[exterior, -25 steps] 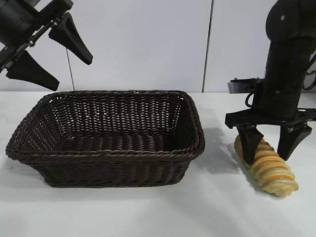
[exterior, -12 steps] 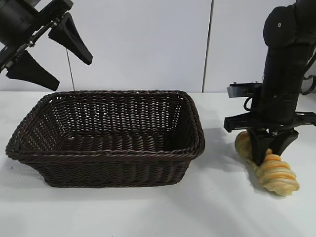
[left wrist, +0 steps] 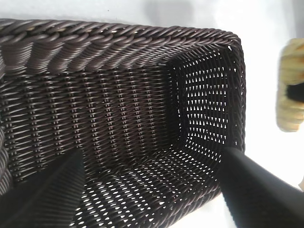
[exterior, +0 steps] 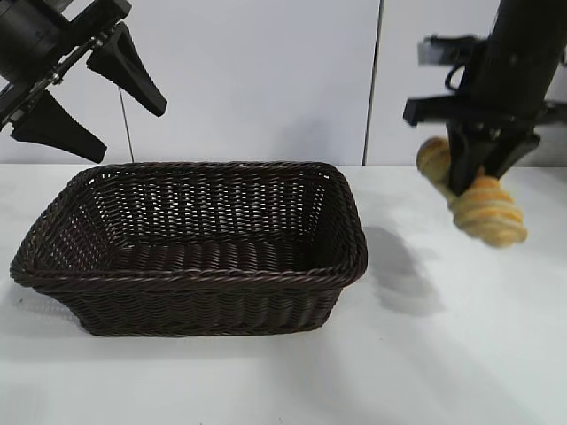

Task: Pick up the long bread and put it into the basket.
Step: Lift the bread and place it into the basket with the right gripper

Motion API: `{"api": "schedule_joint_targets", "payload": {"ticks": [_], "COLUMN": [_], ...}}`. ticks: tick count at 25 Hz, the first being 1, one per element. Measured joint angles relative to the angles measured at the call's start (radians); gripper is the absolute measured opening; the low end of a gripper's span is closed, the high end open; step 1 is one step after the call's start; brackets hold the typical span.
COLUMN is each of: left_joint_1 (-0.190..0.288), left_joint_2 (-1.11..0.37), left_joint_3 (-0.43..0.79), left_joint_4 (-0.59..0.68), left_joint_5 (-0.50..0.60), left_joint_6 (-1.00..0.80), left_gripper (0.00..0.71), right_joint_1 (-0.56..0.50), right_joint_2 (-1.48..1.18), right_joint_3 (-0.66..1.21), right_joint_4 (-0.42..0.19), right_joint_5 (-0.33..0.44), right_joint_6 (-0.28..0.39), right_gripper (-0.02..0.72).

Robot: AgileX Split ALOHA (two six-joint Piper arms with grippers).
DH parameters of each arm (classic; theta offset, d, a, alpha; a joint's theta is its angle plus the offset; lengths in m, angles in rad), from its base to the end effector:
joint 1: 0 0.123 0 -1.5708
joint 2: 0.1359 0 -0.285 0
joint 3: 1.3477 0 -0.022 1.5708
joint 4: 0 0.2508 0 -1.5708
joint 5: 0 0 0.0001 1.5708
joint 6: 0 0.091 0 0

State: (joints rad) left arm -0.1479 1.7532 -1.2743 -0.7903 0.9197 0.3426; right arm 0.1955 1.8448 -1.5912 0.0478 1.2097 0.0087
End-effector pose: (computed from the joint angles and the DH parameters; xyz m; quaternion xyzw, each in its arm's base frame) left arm 0.3493 -0.1041 0.2501 0.0362 0.9344 -0.3206 0.1512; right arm 0.3740 0.0782 0.2753 -0.0866 0.9912 0.0329 0.0943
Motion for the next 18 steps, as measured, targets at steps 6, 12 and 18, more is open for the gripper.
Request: {"api": "schedule_joint_targets", "payload": {"ticks": [6,12,18], "left_joint_1": [0.0,0.0,0.0], "left_joint_2": [0.0,0.0,0.0], "left_joint_3": [0.0,0.0,0.0], "left_joint_4": [0.0,0.0,0.0], "left_joint_5": [0.001,0.001,0.001], "left_joint_6": [0.0,0.0,0.0], "left_gripper": [0.566,0.566,0.566], "right_joint_1": [0.025,0.122,0.235], "right_joint_2": [-0.002,-0.002,-0.002], "right_joint_3": [-0.056,-0.062,-0.062], "right_joint_4": [0.035,0.043,0.073], "right_joint_5": [0.01,0.02,-0.018], "right_joint_6": [-0.03,-0.032,-0.029], "right_gripper": [0.149,0.149,0.149]}}
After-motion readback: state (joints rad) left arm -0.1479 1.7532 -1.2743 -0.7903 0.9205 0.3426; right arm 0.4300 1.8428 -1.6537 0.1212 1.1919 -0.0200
